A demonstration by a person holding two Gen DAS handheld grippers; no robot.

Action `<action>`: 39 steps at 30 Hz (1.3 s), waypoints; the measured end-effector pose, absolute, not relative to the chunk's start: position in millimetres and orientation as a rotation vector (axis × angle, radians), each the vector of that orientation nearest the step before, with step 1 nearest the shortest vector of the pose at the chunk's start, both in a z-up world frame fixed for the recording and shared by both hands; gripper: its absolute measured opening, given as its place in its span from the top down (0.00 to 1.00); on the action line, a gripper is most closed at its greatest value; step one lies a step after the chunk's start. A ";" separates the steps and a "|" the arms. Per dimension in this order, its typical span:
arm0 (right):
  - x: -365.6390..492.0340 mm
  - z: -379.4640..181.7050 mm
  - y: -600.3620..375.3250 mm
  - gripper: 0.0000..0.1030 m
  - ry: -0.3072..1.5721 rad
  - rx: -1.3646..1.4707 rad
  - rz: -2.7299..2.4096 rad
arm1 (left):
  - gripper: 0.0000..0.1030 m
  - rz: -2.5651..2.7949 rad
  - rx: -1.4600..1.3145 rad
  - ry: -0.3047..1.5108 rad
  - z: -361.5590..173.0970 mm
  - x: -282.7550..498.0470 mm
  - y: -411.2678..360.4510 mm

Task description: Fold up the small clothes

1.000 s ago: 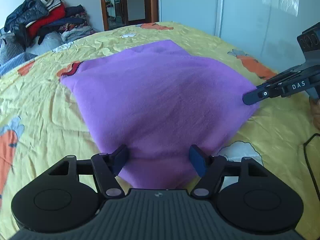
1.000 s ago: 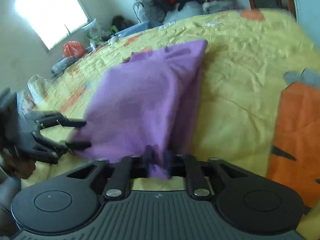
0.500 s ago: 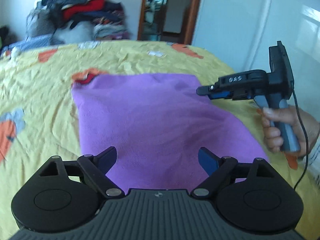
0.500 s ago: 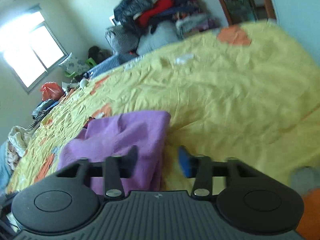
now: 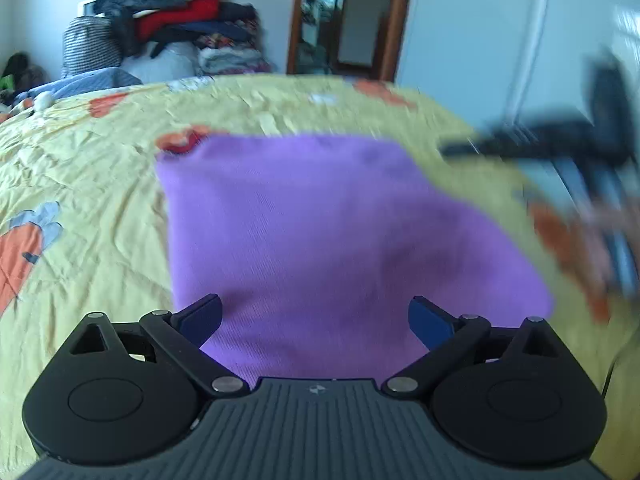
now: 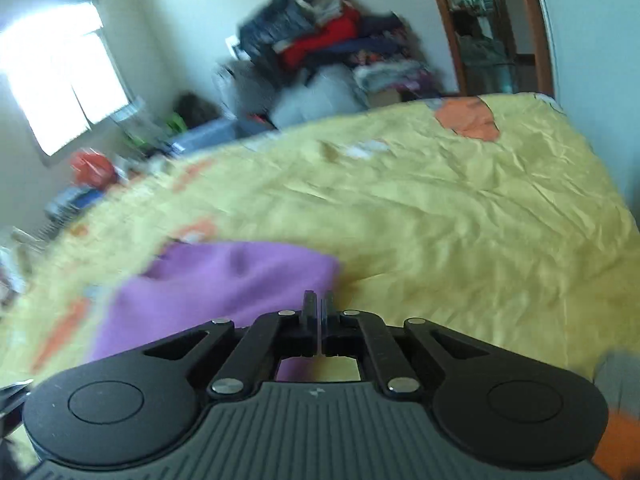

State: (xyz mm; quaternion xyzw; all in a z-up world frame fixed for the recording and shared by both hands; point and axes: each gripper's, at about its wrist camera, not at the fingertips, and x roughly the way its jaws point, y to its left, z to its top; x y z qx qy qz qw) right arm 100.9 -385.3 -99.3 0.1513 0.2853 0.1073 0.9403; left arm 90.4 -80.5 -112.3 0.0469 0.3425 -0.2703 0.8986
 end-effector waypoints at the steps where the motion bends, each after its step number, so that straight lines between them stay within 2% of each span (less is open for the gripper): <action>1: 87.1 -95.9 -369.8 0.97 0.576 0.258 0.240 | 0.03 -0.554 0.085 0.700 -108.3 94.2 -80.0; 6: 72.9 -128.8 -329.8 1.00 0.695 0.048 0.201 | 0.04 -0.537 0.136 0.757 -125.7 107.9 -91.6; 9: 69.4 -126.3 -341.6 0.99 0.682 0.080 0.159 | 0.01 -0.525 0.237 0.724 -133.2 91.0 -97.7; 14: 30.8 -101.8 -328.5 0.98 0.620 0.128 0.209 | 0.01 -0.496 0.169 0.766 -130.1 90.9 -89.3; 19: 9.5 -131.6 -306.6 0.99 0.711 0.020 0.188 | 0.00 -0.455 0.185 0.769 -132.6 87.1 -93.1; 21: 3.8 -131.4 -317.6 0.98 0.686 0.075 0.200 | 0.00 -0.440 0.183 0.771 -133.0 85.3 -93.5; 27: 45.3 -103.0 -310.9 0.95 0.642 0.074 0.178 | 0.00 -0.415 0.156 0.794 -129.8 89.7 -91.7; 33: 121.1 -119.3 -311.4 0.95 0.715 0.102 0.170 | 0.00 -0.399 0.168 0.802 -131.0 92.9 -92.7; 36: 133.2 -122.8 -319.8 0.95 0.723 0.118 0.135 | 0.00 -0.387 0.149 0.825 -132.2 97.6 -89.7; 39: 120.1 -113.7 -315.9 0.91 0.715 0.076 0.074 | 0.00 -0.382 0.115 0.852 -132.4 101.9 -84.7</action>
